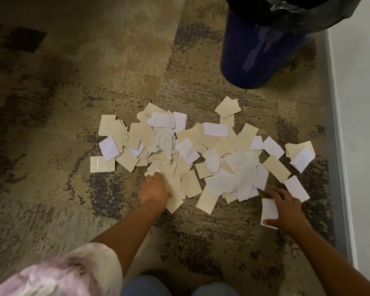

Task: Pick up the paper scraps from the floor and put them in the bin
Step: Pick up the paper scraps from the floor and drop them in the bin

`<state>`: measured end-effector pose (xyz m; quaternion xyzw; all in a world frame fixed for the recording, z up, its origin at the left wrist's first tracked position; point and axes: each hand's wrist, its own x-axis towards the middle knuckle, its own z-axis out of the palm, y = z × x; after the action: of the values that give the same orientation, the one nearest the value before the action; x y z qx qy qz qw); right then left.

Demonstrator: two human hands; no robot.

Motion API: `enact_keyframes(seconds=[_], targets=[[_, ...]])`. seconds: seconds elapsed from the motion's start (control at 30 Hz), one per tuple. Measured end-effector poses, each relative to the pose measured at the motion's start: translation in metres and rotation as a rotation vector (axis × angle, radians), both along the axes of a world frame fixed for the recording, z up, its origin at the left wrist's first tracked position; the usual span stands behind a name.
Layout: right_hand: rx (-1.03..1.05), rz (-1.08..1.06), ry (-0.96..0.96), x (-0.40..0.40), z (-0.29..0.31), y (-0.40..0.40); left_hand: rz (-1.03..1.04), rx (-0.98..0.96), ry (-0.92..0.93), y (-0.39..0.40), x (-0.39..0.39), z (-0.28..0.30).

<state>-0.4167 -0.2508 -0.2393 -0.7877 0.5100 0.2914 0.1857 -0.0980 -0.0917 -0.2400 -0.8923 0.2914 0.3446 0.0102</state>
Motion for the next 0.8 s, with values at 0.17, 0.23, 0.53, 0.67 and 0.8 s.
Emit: enact_keyframes(seconds=[0.17,0.23,0.53,0.67,0.8], targets=[[0.057,-0.272,-0.171,-0.008,-0.001,0.005,0.166,-0.022,0.129,0.002,-0.009,-0.007],[0.117,-0.407,-0.195,-0.005,0.001,0.003,0.211,-0.043,0.185,0.001,-0.007,-0.008],[0.117,-0.64,-0.387,0.031,0.037,0.002,0.298,-0.231,0.349,0.001,0.001,0.014],[0.014,-0.672,-0.64,0.062,0.083,-0.026,0.281,-0.318,0.323,-0.007,0.005,0.029],[-0.025,-0.751,-0.951,0.099,0.153,-0.085,0.319,-0.358,0.364,-0.014,0.015,0.047]])
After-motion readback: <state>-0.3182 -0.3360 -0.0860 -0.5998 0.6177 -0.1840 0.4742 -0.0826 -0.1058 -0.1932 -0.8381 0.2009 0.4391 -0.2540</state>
